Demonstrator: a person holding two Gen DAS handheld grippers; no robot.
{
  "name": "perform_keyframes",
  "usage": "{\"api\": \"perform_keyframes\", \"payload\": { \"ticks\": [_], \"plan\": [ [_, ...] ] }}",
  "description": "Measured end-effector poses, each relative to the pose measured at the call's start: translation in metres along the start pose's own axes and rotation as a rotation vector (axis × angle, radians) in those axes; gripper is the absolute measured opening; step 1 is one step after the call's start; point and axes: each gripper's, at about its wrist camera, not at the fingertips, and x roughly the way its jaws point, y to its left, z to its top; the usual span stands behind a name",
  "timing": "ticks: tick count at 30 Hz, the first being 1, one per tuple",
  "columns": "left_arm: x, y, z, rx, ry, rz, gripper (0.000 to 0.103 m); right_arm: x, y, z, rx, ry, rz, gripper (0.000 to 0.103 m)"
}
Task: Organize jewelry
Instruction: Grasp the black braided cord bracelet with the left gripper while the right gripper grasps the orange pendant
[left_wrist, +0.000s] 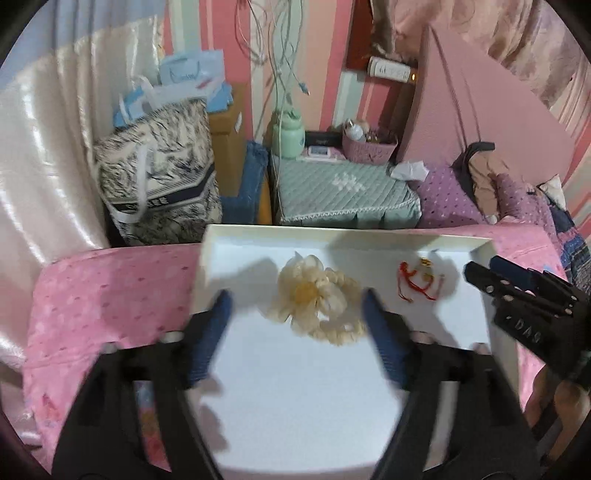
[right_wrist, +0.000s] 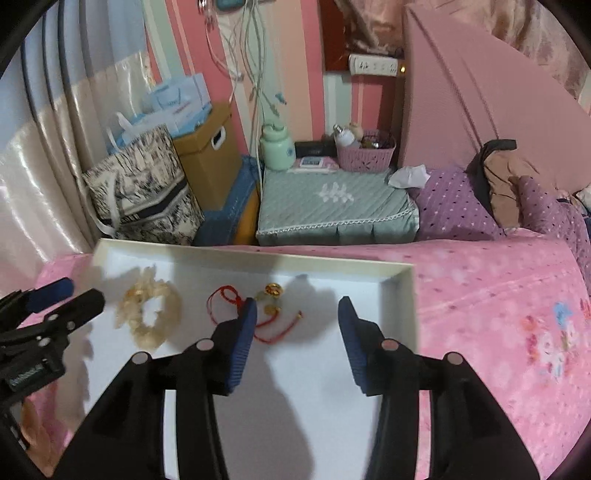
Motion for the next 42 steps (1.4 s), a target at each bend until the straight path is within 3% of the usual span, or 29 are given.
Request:
{"api": "perform_keyframes", "payload": {
  "ticks": [2, 8, 13, 17, 27, 35, 38, 42],
  "plan": [
    [-0.022, 0.004, -0.005, 0.004, -0.027, -0.004, 0.085, -0.023, -0.005, -0.005, 0.001, -0.027, -0.001, 0.056],
    [-0.078, 0.025, -0.036, -0.004, -0.066, 0.012, 0.097, -0.082, -0.009, -0.040, -0.060, -0.068, -0.023, 0.067],
    [-0.130, 0.042, -0.084, -0.001, -0.111, 0.042, 0.100, -0.117, -0.007, -0.083, -0.107, -0.063, -0.015, 0.072],
    [-0.154, 0.050, -0.121, -0.015, -0.096, 0.022, 0.100, -0.136, -0.005, -0.116, -0.119, -0.045, -0.009, 0.074],
    [-0.166, 0.062, -0.200, -0.043, -0.045, 0.063, 0.100, -0.153, 0.009, -0.169, -0.106, -0.010, 0.037, 0.074],
    [-0.165, 0.063, -0.231, -0.042, 0.007, 0.108, 0.100, -0.149, 0.036, -0.192, -0.145, 0.046, 0.064, 0.074],
    [-0.163, 0.066, -0.237, -0.050, 0.024, 0.092, 0.096, -0.142, 0.051, -0.198, -0.172, 0.079, 0.083, 0.074],
    [-0.150, 0.072, -0.243, -0.062, 0.091, 0.062, 0.067, -0.135, 0.073, -0.202, -0.197, 0.121, 0.108, 0.073]
  ]
}}
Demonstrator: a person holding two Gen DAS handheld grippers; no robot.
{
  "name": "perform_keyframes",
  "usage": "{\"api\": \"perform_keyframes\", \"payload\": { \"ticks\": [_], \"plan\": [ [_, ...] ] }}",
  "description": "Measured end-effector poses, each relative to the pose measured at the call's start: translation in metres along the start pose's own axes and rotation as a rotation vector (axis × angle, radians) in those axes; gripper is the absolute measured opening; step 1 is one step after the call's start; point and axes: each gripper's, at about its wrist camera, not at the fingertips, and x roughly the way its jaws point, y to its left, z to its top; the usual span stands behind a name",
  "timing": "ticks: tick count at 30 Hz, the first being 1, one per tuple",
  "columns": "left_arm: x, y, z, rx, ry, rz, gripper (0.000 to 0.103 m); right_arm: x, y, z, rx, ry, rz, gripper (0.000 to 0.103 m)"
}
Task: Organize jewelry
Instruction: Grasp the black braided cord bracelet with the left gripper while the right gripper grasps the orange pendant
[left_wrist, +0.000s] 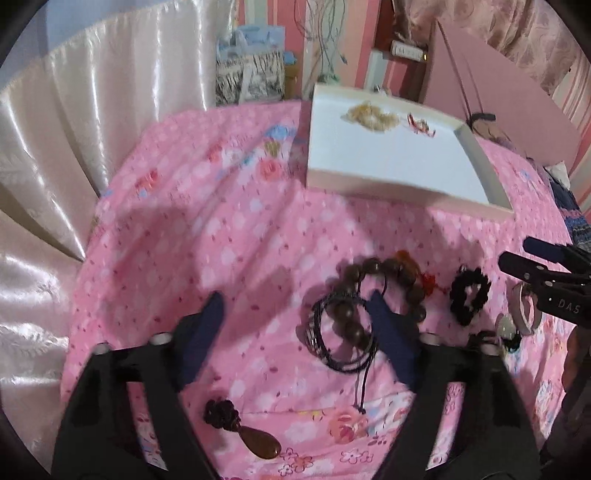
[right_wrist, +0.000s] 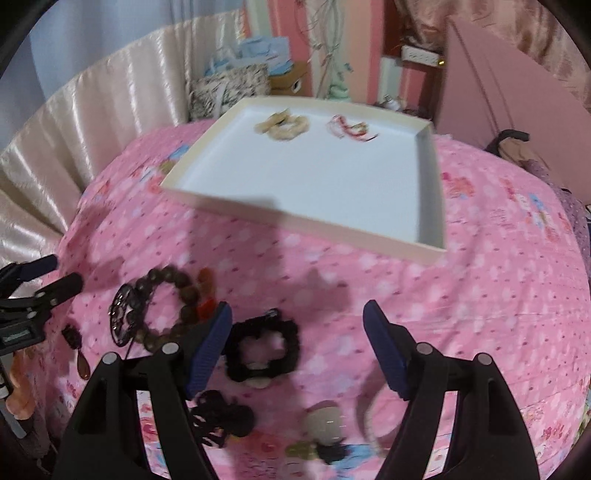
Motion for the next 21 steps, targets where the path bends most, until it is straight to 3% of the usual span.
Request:
{"api": "perform_keyframes", "payload": {
  "ticks": [3, 5, 10, 13, 21],
  "plan": [
    [0.009, 0.001, -0.005, 0.002, 0.026, -0.008, 0.055, 0.009, 0.017, 0.003, -0.021, 0.027, 0.034, 0.072],
    [0.015, 0.001, -0.007, 0.003, 0.041, -0.012, 0.047, 0.016, 0.024, 0.004, -0.028, 0.051, 0.045, 0.064],
    [0.028, -0.002, -0.011, 0.008, 0.066, -0.018, 0.046, 0.036, 0.034, 0.003, -0.029, 0.099, 0.075, 0.058],
    [0.036, -0.003, -0.012, 0.012, 0.085, -0.015, 0.038, 0.047, 0.039, 0.002, -0.031, 0.121, 0.084, 0.053],
    [0.051, 0.000, -0.010, 0.010, 0.102, -0.005, 0.035, 0.062, 0.044, 0.005, -0.045, 0.144, 0.082, 0.046]
  ]
}}
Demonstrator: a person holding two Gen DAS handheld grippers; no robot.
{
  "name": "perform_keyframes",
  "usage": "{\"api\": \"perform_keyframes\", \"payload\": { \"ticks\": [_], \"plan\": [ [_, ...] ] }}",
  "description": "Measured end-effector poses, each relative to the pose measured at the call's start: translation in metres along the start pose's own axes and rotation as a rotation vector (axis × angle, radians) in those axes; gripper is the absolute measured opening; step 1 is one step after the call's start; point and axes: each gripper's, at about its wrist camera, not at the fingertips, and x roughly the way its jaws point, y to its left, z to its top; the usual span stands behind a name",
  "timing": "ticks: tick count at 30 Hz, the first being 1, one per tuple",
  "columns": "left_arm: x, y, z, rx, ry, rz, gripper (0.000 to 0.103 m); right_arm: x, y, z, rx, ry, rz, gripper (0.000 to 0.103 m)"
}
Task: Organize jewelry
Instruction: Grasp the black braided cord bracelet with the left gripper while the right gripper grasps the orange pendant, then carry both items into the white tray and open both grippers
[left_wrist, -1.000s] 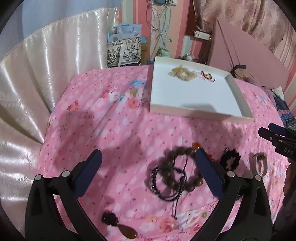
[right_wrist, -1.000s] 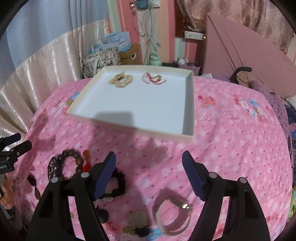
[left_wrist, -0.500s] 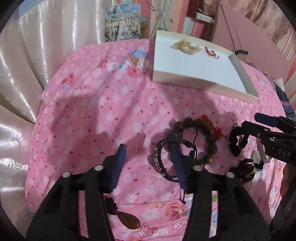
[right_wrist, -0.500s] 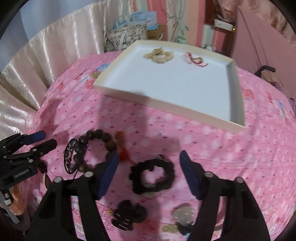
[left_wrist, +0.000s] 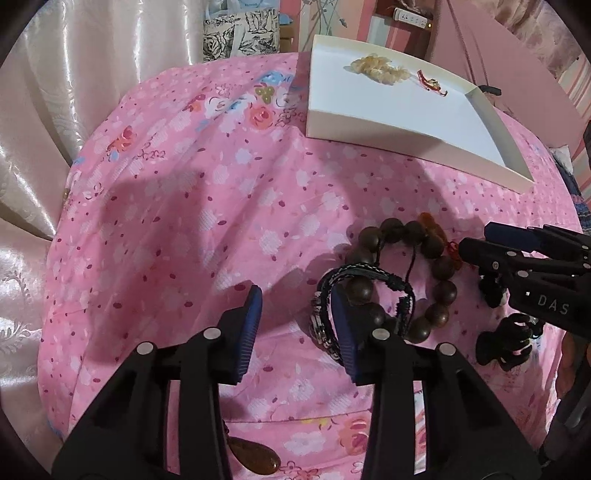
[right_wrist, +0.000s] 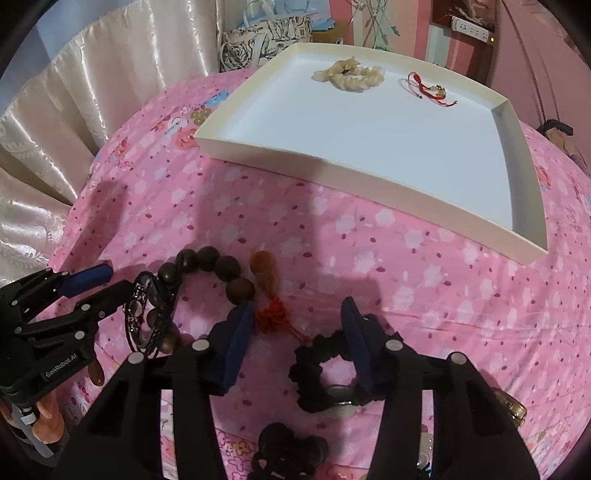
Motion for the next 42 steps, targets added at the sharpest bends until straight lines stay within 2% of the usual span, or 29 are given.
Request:
{"api": "perform_keyframes", "payload": {
  "ticks": [2, 9, 16, 17, 18, 26, 31, 42],
  "plan": [
    [0.004, 0.000, 0.001, -0.002, 0.009, -0.002, 0.034, 0.005, 0.000, 0.001, -0.001, 0.010, 0.000, 0.042],
    [0.013, -0.002, 0.002, 0.006, 0.020, -0.002, 0.034, 0.018, 0.003, 0.000, -0.022, 0.022, -0.023, 0.042],
    [0.018, -0.004, 0.002, 0.013, 0.028, -0.008, 0.023, 0.016, 0.002, 0.001, -0.041, -0.006, -0.071, 0.015],
    [0.018, -0.004, 0.003, 0.013, 0.029, -0.007, 0.016, 0.015, 0.001, 0.001, -0.042, -0.011, -0.072, 0.014],
    [0.020, -0.005, 0.003, 0.015, 0.034, 0.000, 0.011, 0.015, 0.001, 0.001, -0.046, -0.012, -0.074, 0.013],
    [0.017, -0.013, 0.004, 0.041, 0.011, 0.047, 0.010, 0.011, 0.002, 0.002, -0.072, -0.030, -0.076, 0.010],
    [0.000, -0.008, 0.005, 0.035, -0.031, 0.051, 0.010, -0.002, -0.009, 0.006, -0.047, -0.071, -0.059, 0.010],
    [-0.038, -0.020, 0.040, 0.038, -0.125, 0.037, 0.010, -0.045, -0.028, 0.021, -0.016, -0.170, -0.050, 0.010]
  ]
}}
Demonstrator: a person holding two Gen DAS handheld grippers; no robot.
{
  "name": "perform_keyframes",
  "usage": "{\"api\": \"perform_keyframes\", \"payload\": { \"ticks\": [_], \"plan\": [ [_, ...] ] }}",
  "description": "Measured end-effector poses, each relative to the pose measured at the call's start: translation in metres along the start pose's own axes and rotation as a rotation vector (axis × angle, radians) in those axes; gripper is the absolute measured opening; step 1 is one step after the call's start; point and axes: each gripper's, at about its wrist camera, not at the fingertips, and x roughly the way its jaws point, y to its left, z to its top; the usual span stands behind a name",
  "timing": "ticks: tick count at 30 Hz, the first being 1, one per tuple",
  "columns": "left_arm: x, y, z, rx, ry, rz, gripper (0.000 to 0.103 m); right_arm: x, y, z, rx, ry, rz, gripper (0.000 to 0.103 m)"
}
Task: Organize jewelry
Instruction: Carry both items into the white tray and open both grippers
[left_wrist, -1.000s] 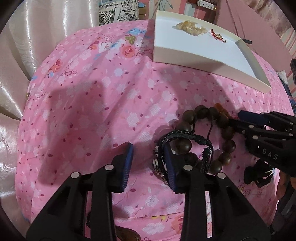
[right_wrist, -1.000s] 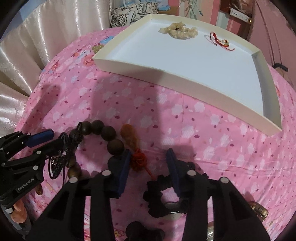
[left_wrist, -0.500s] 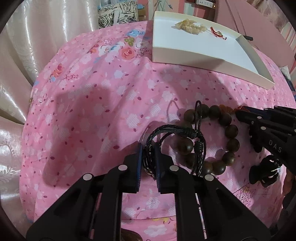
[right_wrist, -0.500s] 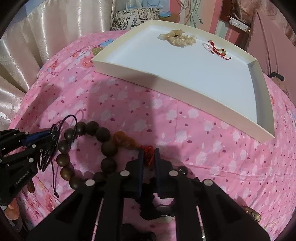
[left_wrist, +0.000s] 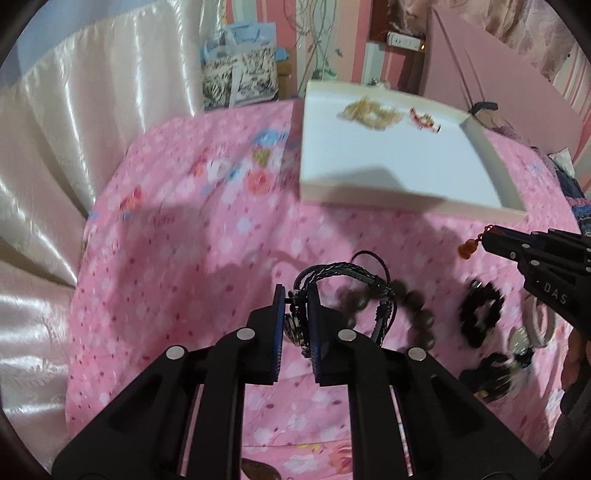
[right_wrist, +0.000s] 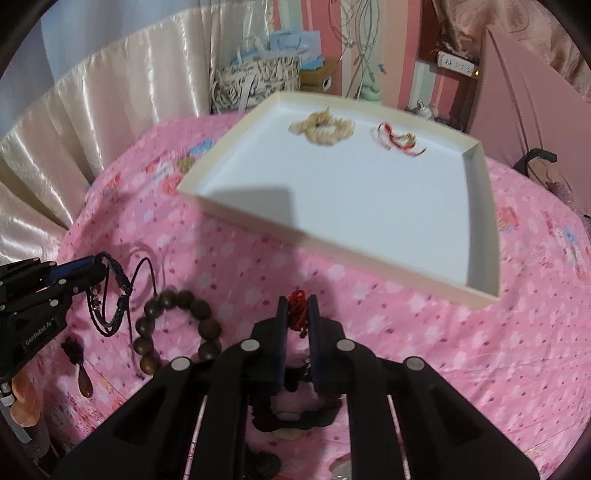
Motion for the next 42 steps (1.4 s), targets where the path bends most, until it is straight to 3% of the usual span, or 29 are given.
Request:
{"api": "perform_keyframes", "payload": {
  "ticks": [7, 14, 29, 38, 42],
  "plan": [
    [-0.025, -0.015, 0.044, 0.014, -0.060, -0.035, 0.010, -0.026, -0.026, 0.031, 0.046, -0.073, -0.023, 0.010],
    [-0.012, -0.034, 0.103, 0.008, -0.072, -0.042, 0.010, -0.025, -0.056, 0.068, 0.088, -0.093, -0.078, 0.010],
    [0.096, -0.052, 0.192, 0.005, -0.048, 0.006, 0.010, 0.060, -0.129, 0.127, 0.215, -0.083, -0.158, 0.010],
    [0.152, -0.047, 0.214, 0.001, -0.025, 0.045, 0.010, 0.087, -0.156, 0.149, 0.240, -0.146, -0.213, 0.010],
    [0.170, -0.042, 0.212, -0.011, 0.002, 0.041, 0.010, 0.101, -0.163, 0.151, 0.247, -0.110, -0.215, 0.010]
  ]
}}
